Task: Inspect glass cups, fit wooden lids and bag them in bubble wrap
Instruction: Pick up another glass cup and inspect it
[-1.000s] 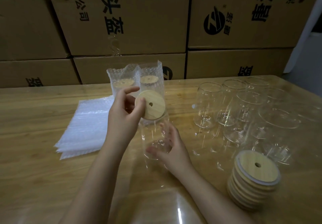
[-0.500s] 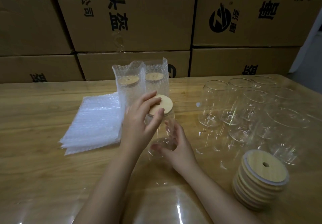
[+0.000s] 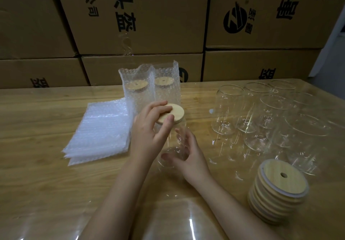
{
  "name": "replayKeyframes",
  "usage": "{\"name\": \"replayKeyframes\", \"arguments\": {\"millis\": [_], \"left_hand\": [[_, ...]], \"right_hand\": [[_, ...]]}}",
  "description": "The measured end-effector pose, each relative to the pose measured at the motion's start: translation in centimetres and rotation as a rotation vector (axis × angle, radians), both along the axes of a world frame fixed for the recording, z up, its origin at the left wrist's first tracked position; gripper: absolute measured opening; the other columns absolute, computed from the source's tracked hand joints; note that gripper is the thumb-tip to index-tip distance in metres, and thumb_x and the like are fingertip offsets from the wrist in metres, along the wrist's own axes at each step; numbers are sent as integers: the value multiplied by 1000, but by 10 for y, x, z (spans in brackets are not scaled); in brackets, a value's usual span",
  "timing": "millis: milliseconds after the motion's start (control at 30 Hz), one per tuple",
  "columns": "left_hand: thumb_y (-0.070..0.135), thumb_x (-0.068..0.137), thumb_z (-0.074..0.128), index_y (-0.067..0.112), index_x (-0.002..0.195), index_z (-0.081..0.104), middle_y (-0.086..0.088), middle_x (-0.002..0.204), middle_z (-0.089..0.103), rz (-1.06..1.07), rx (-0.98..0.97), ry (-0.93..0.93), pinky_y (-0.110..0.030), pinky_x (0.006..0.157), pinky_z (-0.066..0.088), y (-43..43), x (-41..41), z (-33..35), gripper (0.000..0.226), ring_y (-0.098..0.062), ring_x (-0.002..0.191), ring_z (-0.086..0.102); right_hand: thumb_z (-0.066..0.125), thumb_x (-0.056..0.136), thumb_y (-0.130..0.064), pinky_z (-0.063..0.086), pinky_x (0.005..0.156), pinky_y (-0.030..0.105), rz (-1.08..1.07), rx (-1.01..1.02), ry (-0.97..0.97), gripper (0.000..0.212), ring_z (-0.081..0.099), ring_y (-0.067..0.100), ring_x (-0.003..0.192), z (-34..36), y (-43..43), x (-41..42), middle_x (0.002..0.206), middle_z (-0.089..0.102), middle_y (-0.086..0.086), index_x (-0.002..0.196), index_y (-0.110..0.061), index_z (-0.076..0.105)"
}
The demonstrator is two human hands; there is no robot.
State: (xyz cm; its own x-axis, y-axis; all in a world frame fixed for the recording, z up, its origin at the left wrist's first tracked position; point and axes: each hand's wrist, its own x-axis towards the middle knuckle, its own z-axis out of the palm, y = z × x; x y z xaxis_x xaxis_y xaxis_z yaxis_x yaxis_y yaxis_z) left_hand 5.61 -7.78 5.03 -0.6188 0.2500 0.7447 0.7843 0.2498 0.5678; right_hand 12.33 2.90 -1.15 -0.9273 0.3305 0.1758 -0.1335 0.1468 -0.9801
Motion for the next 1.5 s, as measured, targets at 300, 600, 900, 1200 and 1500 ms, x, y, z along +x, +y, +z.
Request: {"name": "replayKeyframes", "arguments": {"millis": [300, 600, 900, 1200, 1500], "left_hand": [[50, 72, 64, 36, 95, 62, 16, 116, 58, -235, 210, -430, -22, 88, 48, 7, 4, 9, 27, 2, 112, 55], [39, 89, 38, 37, 104, 60, 18, 102, 67, -275, 389, -527, -15, 74, 50, 14, 1, 0, 27, 3, 93, 63], [57, 89, 29, 29, 101, 68, 0, 102, 74, -124, 524, -752, -33, 94, 50, 19, 1, -16, 50, -7, 95, 69], [24, 104, 30, 20, 88, 72, 5, 79, 76, -59, 427, -879, -12, 60, 51, 14, 10, -40, 46, -2, 76, 70], [30, 97, 46, 17, 75, 67, 2, 72, 69, 285, -270, -397, -35, 65, 50, -24, -14, -5, 33, -19, 71, 63]], "right_hand": [[85, 70, -19, 38, 107, 21, -5, 34, 17, 81, 41, -10, 127, -4, 2, -2, 134, 46, -29, 132, -42, 38], [84, 71, -18, 39, 100, 14, 0, 40, 37, 82, 43, -13, 122, -6, 3, -3, 134, 48, -20, 136, -33, 38], [84, 72, -17, 36, 108, 22, 3, 61, 41, 81, 39, -5, 130, -9, 3, -4, 139, 46, -17, 136, -35, 37], [83, 72, -12, 34, 110, 24, 15, 85, 75, 75, 39, -6, 131, -10, 4, -5, 137, 47, -21, 125, -44, 40], [82, 73, -17, 36, 107, 18, 38, 40, 32, 84, 40, -11, 128, -8, 6, -4, 137, 45, -24, 142, -26, 34]]}}
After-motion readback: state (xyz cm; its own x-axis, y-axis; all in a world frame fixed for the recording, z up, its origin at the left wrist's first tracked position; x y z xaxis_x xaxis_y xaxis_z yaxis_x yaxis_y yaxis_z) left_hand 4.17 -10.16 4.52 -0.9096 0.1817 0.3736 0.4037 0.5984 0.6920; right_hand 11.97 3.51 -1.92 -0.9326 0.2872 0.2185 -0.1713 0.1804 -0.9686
